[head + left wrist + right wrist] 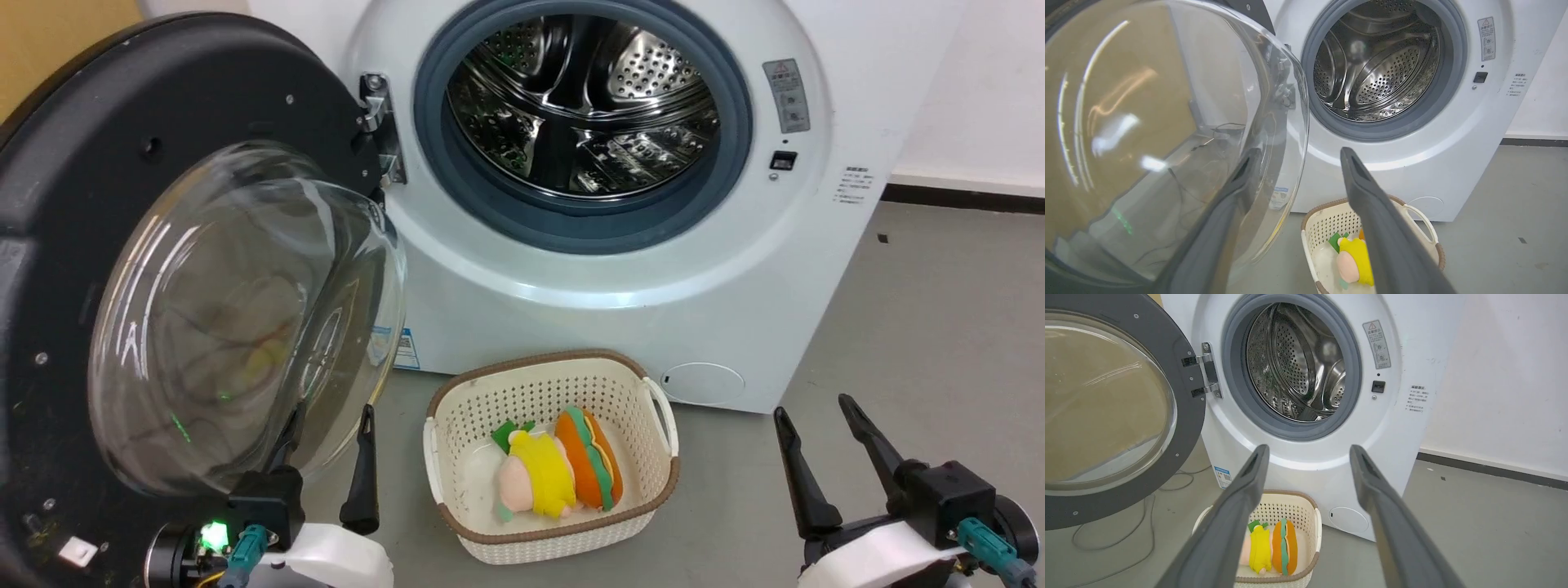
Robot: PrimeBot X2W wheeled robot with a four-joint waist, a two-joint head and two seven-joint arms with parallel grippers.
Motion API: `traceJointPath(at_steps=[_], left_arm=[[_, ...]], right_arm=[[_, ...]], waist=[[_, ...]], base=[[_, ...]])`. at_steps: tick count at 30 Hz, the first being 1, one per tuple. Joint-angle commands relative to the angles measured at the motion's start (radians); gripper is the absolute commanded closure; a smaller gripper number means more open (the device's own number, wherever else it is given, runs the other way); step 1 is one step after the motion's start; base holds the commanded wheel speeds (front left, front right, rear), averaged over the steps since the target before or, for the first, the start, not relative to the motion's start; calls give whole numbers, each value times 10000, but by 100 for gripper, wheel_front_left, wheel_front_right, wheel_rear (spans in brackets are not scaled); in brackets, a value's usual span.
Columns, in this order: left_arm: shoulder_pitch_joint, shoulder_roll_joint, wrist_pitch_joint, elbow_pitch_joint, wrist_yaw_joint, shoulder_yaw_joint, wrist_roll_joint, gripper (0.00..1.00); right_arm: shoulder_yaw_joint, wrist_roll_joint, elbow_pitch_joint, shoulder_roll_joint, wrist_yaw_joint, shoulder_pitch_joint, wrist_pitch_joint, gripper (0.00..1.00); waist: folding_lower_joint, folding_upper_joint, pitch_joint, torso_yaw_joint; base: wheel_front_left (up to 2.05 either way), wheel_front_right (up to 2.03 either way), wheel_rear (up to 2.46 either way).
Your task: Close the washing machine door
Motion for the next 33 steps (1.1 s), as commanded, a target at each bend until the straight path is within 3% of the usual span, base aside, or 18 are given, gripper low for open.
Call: traceJointPath(at_steps=[1, 33], left_arm=[[100, -1, -109, 30, 53, -53, -67, 0], [181, -1, -757, 50, 215, -417, -176, 0]], right_arm=[[26, 75, -10, 18, 2, 136, -100, 0], [250, 395, -27, 29, 4, 311, -747, 0]], waist=[[0, 0, 1, 105], [0, 0, -24, 2073]], base=[[0, 0, 0], [0, 0, 0]])
